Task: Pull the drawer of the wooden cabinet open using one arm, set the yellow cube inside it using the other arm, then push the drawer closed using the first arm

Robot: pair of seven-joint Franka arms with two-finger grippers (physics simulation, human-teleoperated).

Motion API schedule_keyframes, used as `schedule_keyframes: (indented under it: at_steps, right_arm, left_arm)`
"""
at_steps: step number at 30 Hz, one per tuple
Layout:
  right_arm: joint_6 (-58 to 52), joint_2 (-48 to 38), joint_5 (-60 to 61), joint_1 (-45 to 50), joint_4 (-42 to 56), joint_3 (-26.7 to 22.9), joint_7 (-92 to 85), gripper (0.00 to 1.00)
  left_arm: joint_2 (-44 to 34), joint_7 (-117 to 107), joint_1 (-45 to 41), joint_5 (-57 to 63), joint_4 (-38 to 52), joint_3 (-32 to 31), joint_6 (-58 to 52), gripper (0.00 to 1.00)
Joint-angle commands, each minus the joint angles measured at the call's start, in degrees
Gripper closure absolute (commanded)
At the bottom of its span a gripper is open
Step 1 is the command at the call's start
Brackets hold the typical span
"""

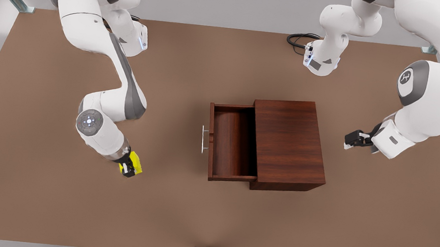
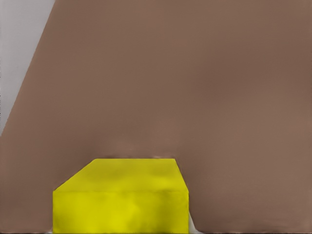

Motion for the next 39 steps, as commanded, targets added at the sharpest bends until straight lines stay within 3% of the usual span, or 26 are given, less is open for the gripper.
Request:
schedule_keyframes:
  at_steps: [1, 6, 19, 28, 39]
  right_arm:
    - [-9.76, -1.88, 0.48, 2.12, 0.1, 0.31, 1.28, 0.44]
    - [-18.73, -2.15, 0.22, 10.12, 7.05, 0.23, 9.18, 0.44]
    - [-18.74, 8.84, 0.22, 27.7, 18.91, -0.04, 46.01, 0.44]
    - [-17.33, 13.85, 0.22, 28.14, 25.59, -0.39, 57.44, 0.44]
    - [-16.45, 16.4, 0.13, 30.87, 27.0, -0.83, 59.46, 0.43]
  left_arm:
    - [-0.47, -0.07, -0.09, 0.16, 0.04, -0.21, -0.33, 0.0]
    - [0.24, 0.01, -0.27, 0.24, -0.05, -0.21, 0.11, 0.0]
    - [0.24, -0.07, -0.62, 0.16, -0.05, -0.21, 0.2, 0.0]
    - [0.41, 0.01, -0.71, 1.21, -0.13, -0.21, 0.37, 0.0]
    - [0.06, -0.07, -1.06, 1.39, 0.04, 0.32, 0.37, 0.0]
